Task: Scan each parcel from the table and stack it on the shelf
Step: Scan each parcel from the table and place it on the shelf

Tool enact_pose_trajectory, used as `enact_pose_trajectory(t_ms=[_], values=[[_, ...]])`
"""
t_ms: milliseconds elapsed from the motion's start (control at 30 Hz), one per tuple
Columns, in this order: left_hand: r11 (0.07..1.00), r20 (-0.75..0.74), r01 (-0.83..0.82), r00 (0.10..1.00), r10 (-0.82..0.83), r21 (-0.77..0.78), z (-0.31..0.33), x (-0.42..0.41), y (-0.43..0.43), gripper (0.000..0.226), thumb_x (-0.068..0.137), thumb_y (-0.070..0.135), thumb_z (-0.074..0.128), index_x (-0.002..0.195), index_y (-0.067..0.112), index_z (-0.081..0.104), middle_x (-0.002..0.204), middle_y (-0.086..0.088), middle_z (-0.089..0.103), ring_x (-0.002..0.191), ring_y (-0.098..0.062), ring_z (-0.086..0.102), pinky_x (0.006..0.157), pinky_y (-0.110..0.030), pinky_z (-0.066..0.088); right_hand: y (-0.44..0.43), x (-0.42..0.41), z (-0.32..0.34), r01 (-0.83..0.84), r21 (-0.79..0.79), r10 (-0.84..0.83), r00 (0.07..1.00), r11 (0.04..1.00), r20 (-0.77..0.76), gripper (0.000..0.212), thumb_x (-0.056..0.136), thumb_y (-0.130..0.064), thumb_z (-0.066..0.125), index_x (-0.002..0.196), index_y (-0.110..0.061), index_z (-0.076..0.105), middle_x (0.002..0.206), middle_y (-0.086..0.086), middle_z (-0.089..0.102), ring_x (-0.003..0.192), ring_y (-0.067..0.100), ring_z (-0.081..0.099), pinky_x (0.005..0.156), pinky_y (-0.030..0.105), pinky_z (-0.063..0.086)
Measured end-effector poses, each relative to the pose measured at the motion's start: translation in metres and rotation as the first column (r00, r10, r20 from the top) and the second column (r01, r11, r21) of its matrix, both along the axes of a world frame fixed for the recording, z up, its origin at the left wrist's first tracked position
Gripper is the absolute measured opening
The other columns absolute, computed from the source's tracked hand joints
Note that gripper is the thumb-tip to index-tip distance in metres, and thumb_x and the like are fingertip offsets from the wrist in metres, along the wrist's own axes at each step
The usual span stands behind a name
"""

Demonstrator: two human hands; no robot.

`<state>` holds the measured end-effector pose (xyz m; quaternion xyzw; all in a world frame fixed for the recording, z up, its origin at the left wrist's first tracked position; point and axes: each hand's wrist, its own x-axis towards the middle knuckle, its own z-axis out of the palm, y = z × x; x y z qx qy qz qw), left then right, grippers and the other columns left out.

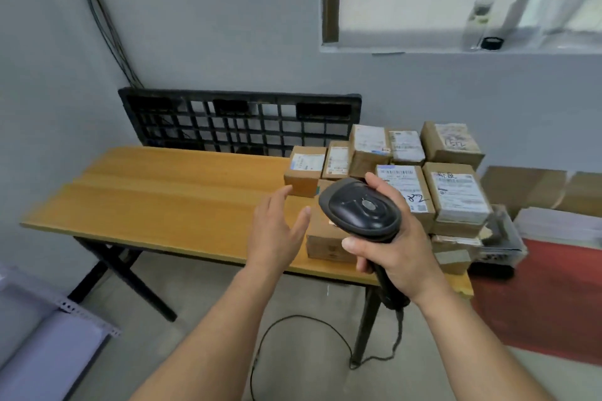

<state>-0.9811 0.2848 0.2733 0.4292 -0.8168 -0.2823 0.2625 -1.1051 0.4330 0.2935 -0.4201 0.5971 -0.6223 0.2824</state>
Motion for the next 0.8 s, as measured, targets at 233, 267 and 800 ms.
enact_pose_trajectory(t_ms=[233, 267, 800], values=[[0.979, -0.046, 0.183, 0.983, -0.180, 0.092, -0.006, -0.076, 0.013, 0.056, 0.096, 0.042, 0.053, 0.145, 0.021, 0.037, 0.143, -0.001, 0.045, 0.128, -0.017, 0.045, 0.105, -0.042, 0.042, 0.039, -0.049, -0.011, 0.236, 0.048, -0.236, 0.972, 0.970, -0.008, 0.089, 0.071, 0.004, 0.081, 0.133, -0.048, 0.045, 0.109, 0.012, 0.066, 0.048, 0.031, 0.060, 0.050, 0.036, 0.054], [0.974, -0.033, 0.201, 0.980, -0.198, 0.107, -0.008, -0.084, 0.012, 0.057, 0.096, 0.043, 0.051, 0.146, 0.021, 0.036, 0.145, -0.001, 0.043, 0.129, -0.018, 0.044, 0.105, -0.043, 0.042, 0.043, -0.054, -0.012, 0.261, 0.058, -0.261, 0.965, 0.964, -0.006, 0.089, 0.071, 0.005, 0.081, 0.132, -0.050, 0.046, 0.107, 0.013, 0.067, 0.047, 0.030, 0.060, 0.048, 0.034, 0.052], [0.829, 0.059, 0.351, 0.908, -0.416, 0.435, -0.033, -0.144, 0.006, 0.053, 0.099, 0.047, 0.040, 0.148, 0.027, 0.033, 0.148, -0.008, 0.038, 0.134, -0.026, 0.039, 0.107, -0.040, 0.035, 0.039, -0.076, -0.034, 0.425, 0.243, -0.433, 0.901, 0.872, -0.022, 0.090, 0.072, -0.001, 0.082, 0.118, -0.067, 0.041, 0.116, -0.001, 0.065, 0.050, 0.026, 0.062, 0.049, 0.033, 0.051]])
